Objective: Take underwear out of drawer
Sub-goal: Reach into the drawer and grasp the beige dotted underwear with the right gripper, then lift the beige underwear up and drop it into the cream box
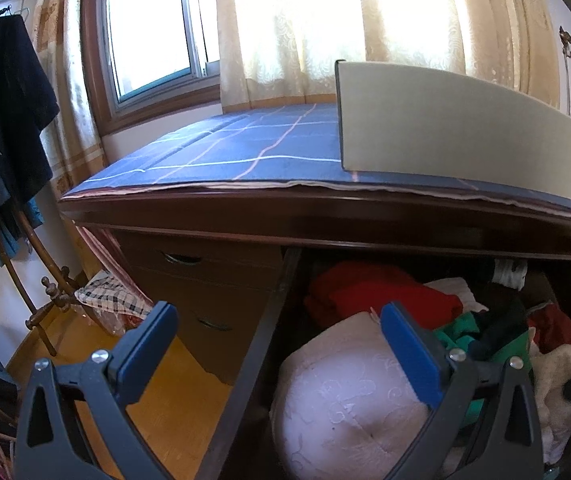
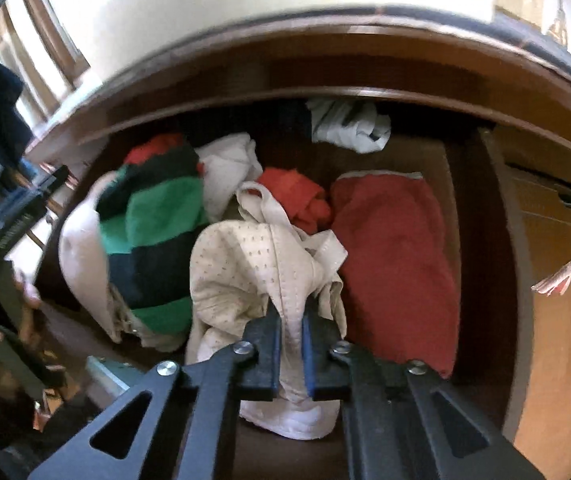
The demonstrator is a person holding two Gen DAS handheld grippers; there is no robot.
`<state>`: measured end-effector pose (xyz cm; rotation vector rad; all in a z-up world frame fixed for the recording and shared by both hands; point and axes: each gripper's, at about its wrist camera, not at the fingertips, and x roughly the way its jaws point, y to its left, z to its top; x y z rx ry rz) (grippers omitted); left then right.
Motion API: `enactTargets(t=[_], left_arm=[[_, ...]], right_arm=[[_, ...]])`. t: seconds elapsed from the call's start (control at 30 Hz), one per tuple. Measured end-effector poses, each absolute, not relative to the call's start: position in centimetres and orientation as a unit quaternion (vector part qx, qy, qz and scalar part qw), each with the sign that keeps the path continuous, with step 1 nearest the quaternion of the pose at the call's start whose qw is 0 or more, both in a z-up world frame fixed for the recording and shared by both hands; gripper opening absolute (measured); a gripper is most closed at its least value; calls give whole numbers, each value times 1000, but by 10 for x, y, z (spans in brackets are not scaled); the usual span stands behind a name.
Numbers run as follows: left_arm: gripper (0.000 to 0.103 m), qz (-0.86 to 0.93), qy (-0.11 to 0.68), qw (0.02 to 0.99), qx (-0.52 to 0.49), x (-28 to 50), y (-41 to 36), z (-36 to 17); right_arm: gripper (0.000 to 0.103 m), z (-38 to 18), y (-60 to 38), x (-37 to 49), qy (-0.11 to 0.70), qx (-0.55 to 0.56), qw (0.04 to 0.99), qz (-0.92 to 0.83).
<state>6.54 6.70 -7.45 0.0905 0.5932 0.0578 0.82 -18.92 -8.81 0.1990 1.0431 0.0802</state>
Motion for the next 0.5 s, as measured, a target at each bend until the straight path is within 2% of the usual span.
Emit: enactTargets(t=[0.27,0.5], left_arm=[[103,24,282,958,52,63,65,-74],[103,25,282,958,51,63,65,-74]], right_arm=[[7,-52,-201,-8,454,130,880,38],[6,23,-214,-25,371,141,917,42]])
